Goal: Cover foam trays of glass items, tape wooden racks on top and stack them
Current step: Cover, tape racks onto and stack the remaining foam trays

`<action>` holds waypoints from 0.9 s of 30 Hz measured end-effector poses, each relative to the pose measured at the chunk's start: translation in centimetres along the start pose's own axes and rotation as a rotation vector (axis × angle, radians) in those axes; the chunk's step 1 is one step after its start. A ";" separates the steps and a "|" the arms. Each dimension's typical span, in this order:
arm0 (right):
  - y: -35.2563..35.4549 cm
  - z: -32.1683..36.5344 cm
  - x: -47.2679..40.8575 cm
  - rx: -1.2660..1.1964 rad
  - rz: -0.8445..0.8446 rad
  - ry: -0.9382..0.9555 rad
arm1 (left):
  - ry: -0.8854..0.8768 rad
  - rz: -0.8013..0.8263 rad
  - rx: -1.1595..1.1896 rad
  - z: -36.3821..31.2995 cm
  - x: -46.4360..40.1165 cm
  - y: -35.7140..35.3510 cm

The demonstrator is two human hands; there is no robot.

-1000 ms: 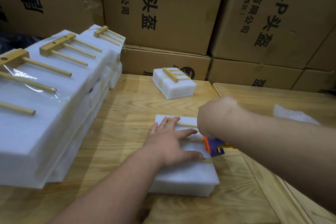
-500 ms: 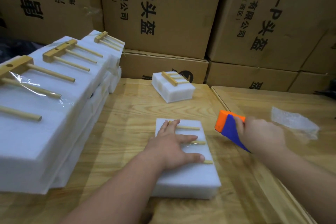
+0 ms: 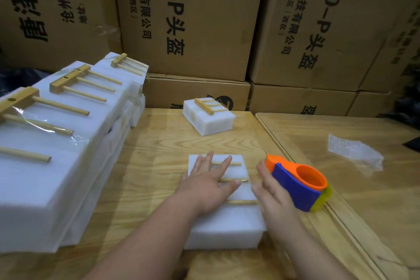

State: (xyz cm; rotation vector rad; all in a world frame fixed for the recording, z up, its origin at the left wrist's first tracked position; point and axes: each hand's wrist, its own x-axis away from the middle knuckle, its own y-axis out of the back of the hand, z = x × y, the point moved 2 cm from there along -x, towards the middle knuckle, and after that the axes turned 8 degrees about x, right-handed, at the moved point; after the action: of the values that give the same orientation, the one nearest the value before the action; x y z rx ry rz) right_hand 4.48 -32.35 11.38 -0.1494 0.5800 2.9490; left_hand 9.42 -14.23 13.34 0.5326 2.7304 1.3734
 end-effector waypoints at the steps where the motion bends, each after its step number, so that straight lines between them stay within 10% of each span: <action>1: -0.6 -0.4 0.2 -0.038 0.035 -0.032 | -0.002 -0.004 -0.014 -0.2 0.0 -0.1; 10: -2.5 -2.4 0.5 -0.383 0.112 -0.176 | -0.017 -0.141 0.023 0.2 -0.4 -0.3; 15: -2.6 -2.7 0.6 -0.491 0.165 -0.096 | -0.010 -0.430 1.092 2.6 0.7 1.2; 20: -2.9 -4.0 0.4 -0.534 0.201 -0.109 | 0.121 -0.073 1.590 4.9 2.5 -2.1; 27: -3.0 -3.9 0.1 -0.595 0.240 -0.110 | 0.167 -0.134 1.529 5.5 2.6 -3.0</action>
State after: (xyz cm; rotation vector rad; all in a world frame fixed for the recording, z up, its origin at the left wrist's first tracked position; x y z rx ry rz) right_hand 5.10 -31.10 6.69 0.0301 -0.3304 3.2383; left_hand 7.16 -10.83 7.90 0.1729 3.2872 -0.9669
